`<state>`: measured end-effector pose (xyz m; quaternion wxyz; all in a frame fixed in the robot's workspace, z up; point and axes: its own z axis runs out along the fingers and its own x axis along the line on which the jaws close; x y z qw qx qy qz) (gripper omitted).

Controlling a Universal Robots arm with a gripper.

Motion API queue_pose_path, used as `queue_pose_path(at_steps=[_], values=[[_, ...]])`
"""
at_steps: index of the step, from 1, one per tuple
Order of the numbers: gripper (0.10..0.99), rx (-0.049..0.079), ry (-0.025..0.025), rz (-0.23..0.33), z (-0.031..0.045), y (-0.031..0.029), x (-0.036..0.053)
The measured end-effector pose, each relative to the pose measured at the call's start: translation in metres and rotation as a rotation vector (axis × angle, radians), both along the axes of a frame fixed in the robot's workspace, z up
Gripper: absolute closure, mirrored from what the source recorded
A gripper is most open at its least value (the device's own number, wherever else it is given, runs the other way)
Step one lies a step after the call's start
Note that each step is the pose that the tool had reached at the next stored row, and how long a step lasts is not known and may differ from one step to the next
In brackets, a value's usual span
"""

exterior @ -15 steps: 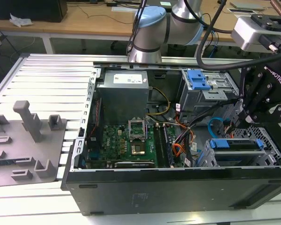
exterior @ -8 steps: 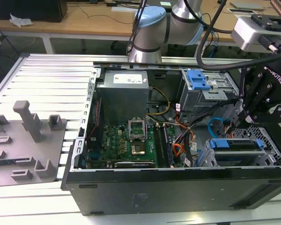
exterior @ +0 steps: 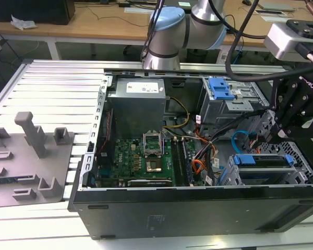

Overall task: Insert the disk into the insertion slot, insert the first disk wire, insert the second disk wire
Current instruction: 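Insert the disk into the insertion slot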

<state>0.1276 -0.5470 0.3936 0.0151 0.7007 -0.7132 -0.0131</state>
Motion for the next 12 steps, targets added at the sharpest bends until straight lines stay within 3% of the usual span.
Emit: queue_pose_path(at_steps=[12], values=[[0.98,0.0,0.0,0.0,-0.0195,0.0,0.0]])
